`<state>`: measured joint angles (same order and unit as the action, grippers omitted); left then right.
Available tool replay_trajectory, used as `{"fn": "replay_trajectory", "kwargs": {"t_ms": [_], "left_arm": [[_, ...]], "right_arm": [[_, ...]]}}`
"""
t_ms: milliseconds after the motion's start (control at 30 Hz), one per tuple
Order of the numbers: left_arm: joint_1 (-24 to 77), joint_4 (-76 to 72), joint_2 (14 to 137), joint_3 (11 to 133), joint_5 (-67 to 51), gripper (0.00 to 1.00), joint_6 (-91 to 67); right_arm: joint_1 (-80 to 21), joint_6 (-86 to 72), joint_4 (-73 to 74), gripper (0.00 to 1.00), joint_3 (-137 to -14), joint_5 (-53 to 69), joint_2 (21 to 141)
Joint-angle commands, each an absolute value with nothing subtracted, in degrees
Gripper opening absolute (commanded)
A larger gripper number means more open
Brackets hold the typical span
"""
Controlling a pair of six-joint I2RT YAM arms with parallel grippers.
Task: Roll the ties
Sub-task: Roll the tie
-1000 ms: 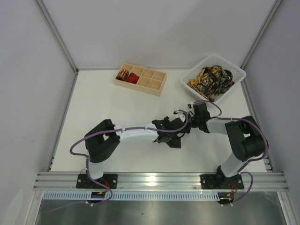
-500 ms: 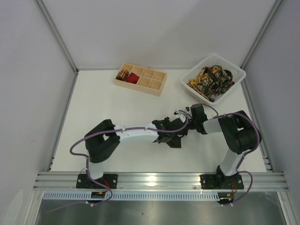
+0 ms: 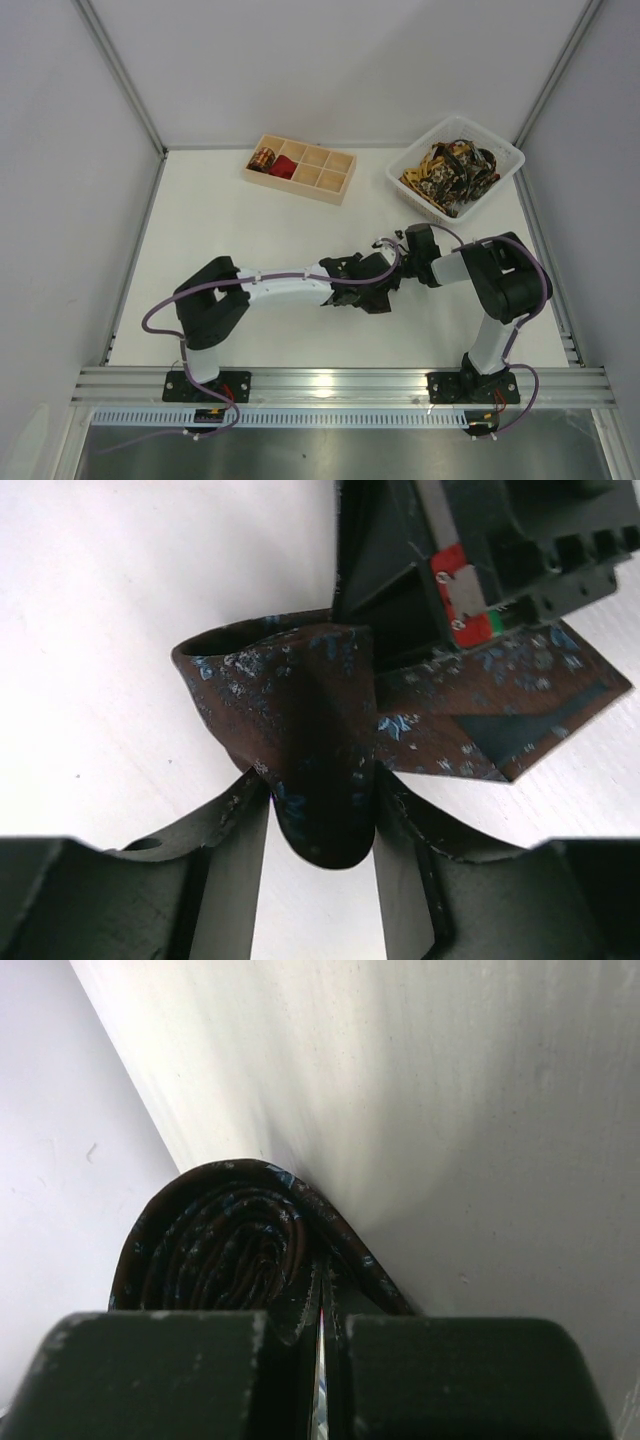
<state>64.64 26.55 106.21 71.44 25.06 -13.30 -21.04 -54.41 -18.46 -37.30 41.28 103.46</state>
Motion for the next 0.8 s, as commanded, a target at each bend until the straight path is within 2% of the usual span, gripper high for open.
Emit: {"fn": "replay_trajectory", "kwargs": {"t_ms": [0,233,767], "left_arm": [[65.65,23.56,104.24,70.49,17.40,0.48,-12.92],[65.57,18.90,102.57,66.10,13.98,0.55,-12.13],[62.75,17.05,101.51,65.39,10.90,0.56,-11.08]], "right_arm": [[-21.53,-54.14,-21.53,0.00,-37.18,41.40,103.54],[-21.53,-52.48,-18.29,0.00,-37.70,41.22,102.40],[-19.25,-40.96,1.65,0.00,-43.15,37.52,95.89]]}}
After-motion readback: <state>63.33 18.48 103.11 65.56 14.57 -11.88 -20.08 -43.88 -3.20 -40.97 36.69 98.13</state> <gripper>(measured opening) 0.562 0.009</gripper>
